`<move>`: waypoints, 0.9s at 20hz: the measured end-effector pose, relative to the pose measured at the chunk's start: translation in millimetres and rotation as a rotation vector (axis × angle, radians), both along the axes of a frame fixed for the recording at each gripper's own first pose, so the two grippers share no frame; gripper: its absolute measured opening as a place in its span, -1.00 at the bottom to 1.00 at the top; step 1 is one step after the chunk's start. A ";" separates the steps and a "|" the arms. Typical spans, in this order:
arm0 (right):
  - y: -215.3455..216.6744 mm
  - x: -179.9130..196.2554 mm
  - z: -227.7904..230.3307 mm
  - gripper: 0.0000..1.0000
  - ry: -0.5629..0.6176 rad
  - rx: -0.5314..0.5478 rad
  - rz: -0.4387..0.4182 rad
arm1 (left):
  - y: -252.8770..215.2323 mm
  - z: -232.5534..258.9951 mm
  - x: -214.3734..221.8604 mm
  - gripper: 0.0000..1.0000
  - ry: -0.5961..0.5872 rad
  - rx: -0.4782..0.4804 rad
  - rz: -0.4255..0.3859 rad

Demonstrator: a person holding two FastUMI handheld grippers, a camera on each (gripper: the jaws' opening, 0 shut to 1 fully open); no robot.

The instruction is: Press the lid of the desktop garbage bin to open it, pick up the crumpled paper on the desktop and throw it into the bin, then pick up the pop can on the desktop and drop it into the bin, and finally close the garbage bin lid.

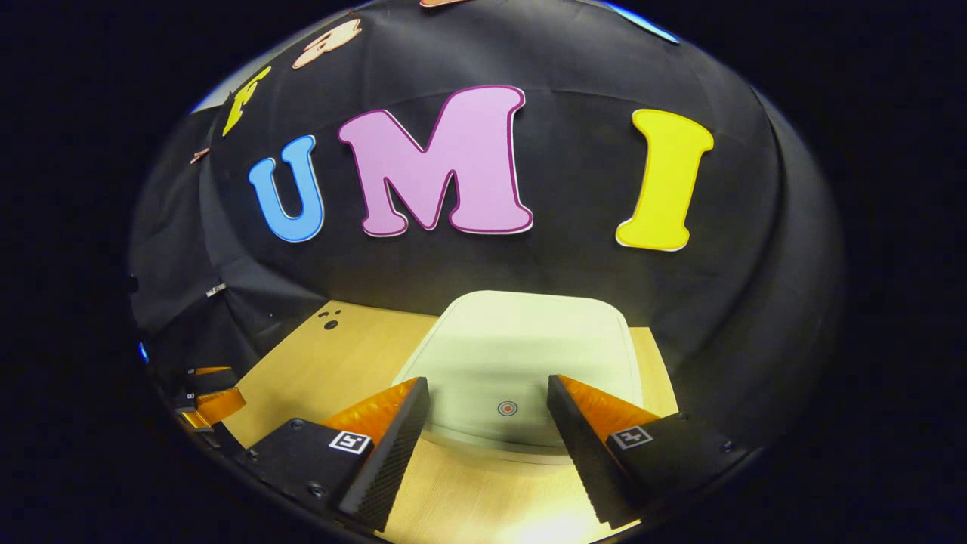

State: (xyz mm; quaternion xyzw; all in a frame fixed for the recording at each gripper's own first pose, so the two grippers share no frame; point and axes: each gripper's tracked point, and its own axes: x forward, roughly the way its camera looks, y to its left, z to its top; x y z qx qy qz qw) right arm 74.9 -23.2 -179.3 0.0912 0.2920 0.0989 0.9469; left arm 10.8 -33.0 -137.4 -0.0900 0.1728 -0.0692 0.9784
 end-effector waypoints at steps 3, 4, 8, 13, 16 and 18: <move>2.3 -3.9 12.2 0.97 -0.026 0.022 -0.005 | 2.4 2.6 2.2 0.92 -0.007 0.007 0.000; 2.0 -7.2 16.0 0.97 -0.034 0.025 -0.006 | 3.1 2.8 1.8 0.92 -0.008 0.007 0.001; 6.2 -26.5 30.2 0.97 -0.058 0.031 0.011 | 5.1 4.7 2.8 0.92 -0.012 0.009 0.004; 14.7 -53.4 50.1 0.97 -0.110 0.056 0.016 | 1.7 7.2 3.7 0.92 -0.016 0.010 -0.003; 23.0 -67.8 56.6 0.97 -0.124 0.060 0.029 | -1.1 9.2 3.1 0.92 -0.021 0.010 -0.009; 24.1 -73.7 58.5 0.97 -0.143 0.055 0.022 | -2.1 10.7 3.2 0.92 -0.026 0.011 -0.010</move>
